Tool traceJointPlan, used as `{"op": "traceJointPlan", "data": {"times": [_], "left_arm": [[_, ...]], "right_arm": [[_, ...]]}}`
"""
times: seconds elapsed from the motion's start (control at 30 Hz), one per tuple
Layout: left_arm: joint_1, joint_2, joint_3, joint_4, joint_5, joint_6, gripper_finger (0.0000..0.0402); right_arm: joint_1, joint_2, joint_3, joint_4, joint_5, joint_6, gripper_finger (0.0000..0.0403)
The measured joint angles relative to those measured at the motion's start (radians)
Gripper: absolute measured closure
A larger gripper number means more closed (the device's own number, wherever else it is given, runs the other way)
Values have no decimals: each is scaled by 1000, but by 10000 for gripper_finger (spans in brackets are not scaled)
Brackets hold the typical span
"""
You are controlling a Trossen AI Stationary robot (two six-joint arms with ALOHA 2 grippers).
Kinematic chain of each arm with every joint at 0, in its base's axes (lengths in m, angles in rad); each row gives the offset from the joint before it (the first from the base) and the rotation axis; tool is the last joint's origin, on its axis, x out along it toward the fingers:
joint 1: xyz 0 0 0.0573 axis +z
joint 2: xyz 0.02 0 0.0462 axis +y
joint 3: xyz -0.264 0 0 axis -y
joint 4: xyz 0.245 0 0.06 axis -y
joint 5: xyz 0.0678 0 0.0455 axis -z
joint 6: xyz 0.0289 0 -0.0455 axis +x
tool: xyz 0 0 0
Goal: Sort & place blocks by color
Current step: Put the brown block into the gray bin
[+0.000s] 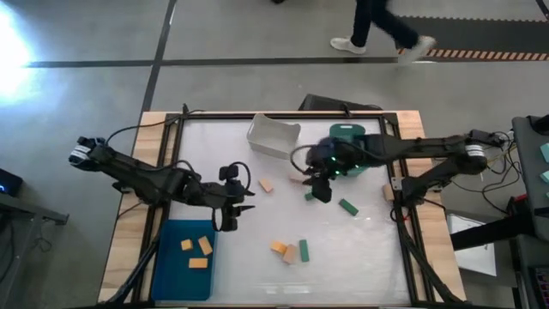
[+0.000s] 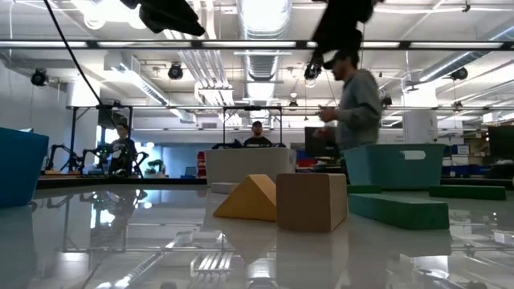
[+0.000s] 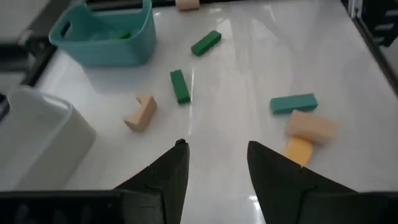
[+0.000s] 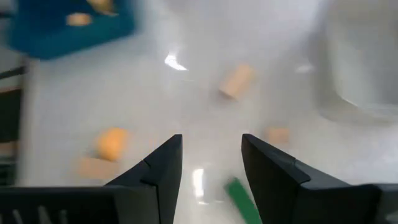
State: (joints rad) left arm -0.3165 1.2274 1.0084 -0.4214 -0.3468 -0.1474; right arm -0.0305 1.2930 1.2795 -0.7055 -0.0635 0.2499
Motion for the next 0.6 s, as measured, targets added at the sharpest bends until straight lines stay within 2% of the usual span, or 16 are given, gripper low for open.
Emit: {"op": "traceJointPlan", "data": {"times": [0.07,0.13,0.4,0.6], "left_arm": [[1,-7,-1,10,0,45,254],[0,-20,-1,39,0,76,254],[-22,-39,-1,150,2,107,254],[-23,-37,-3,169,22,147,254]], "right_arm": [[7,-36,-60,12,67,30,248],[7,-62,-113,50,90,38,248],[7,-126,-368,479,32,-60,248],[7,-122,-489,751,2,-75,248]]}}
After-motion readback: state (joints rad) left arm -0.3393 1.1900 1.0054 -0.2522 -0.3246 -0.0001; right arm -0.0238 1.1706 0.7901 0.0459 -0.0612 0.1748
